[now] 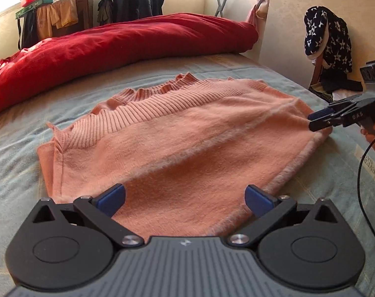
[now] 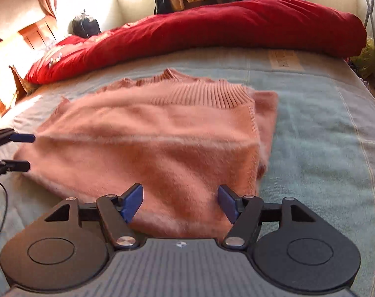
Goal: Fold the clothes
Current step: 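Move both open tools over the pink sweater to its end opposite the collar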
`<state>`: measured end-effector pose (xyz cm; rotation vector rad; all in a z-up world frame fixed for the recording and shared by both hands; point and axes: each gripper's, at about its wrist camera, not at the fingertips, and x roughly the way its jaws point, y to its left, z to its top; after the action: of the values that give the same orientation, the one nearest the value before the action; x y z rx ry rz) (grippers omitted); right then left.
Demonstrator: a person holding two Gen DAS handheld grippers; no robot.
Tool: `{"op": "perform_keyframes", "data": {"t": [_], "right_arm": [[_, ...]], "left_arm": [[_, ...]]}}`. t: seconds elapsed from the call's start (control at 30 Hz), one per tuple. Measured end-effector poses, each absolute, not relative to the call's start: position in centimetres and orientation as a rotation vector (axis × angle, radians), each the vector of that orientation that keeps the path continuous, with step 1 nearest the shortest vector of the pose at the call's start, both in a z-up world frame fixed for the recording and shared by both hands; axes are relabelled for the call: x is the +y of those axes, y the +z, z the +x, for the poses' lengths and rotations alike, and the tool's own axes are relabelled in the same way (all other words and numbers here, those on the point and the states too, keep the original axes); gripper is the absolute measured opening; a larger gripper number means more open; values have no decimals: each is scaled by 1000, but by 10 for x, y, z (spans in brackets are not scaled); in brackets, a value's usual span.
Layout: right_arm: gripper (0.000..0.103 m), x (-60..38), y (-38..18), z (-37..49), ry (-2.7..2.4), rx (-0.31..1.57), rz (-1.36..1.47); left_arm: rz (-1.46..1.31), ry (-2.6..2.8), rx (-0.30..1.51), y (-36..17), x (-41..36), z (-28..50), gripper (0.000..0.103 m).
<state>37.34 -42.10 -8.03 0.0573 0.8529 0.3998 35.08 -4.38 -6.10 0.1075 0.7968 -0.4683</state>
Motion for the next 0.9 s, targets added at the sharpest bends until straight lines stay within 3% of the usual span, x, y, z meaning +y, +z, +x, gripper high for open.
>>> {"op": "perform_keyframes", "data": {"t": [0.17, 0.3, 0.4, 0.5, 0.6, 0.9], "right_arm": [[72, -438, -65, 345, 378, 792, 115], [80, -406, -43, 345, 450, 717, 61], [88, -365, -53, 355, 455, 698, -82], [89, -347, -80, 363, 451, 759, -129], [103, -347, -100, 360, 459, 748, -112], [103, -349, -103, 364, 461, 788, -76]], "left_arm": [[106, -420, 831, -68, -27, 325, 102], [30, -407, 789, -51, -27, 336, 102], [27, -391, 776, -52, -37, 348, 102], [35, -349, 820, -70, -41, 347, 102], [36, -322, 795, -79, -35, 329, 102], [107, -307, 786, -72, -48, 319, 102]]}}
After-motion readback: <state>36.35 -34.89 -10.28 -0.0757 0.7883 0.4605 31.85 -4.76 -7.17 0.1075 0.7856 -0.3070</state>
